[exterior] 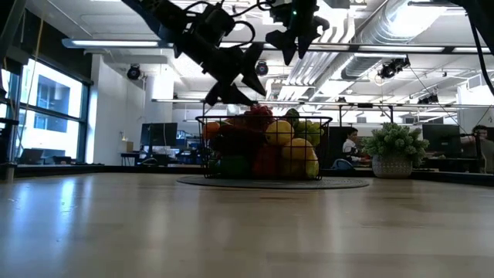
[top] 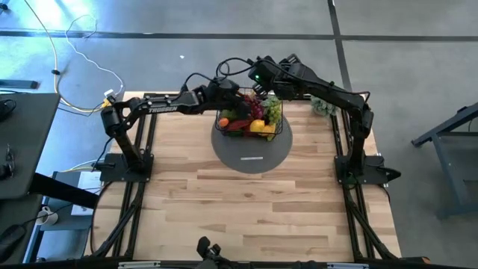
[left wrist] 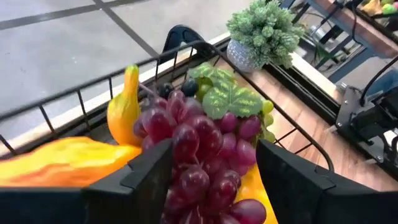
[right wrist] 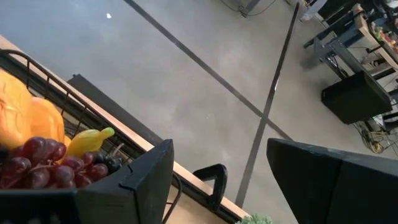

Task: Build produce basket
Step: Put the red grapes into the wire basket, then return to Home Position

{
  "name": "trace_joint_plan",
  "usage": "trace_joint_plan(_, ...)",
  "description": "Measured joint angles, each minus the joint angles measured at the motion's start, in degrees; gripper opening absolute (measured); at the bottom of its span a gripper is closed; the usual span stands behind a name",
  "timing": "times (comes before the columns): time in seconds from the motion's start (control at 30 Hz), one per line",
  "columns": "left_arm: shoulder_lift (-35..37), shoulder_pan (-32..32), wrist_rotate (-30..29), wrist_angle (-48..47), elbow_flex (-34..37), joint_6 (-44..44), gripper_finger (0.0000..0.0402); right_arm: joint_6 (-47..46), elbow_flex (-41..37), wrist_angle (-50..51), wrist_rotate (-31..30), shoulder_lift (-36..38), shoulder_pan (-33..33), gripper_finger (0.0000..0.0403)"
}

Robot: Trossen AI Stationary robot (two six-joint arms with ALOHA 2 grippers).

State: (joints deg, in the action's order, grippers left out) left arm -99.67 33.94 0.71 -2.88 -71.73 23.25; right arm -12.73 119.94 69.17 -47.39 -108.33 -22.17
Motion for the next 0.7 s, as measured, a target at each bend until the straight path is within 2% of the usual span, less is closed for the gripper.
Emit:
trace_joint_plan(0.17, 0.7, 2.3, 2.3, -8.2, -4.5, -0.9, 0.022, 0.2, 0.0, 0.0, 0.2, 0.0, 0.0, 0.024)
trace_joint_plan(0.37, 5.2, 4.2, 5.2, -15.3, -5.0, -5.2, 0.0211, -2.2, 0.0, 0.0, 1.3, 0.0, 0.0, 0.024)
trace_joint_plan(0.57, 9.9, 3.1, 4.0, -22.8, -5.0, -9.7, 0.0207, -5.9, 0.0, -0.6, 3.7, 0.0, 0.0, 0.024)
trace_joint_plan(0.7, 10.9, 0.5, 4.2, -25.4, -5.0, -11.5, 0.0207, -6.7, 0.0, -5.1, 7.2, 0.0, 0.1, 0.024)
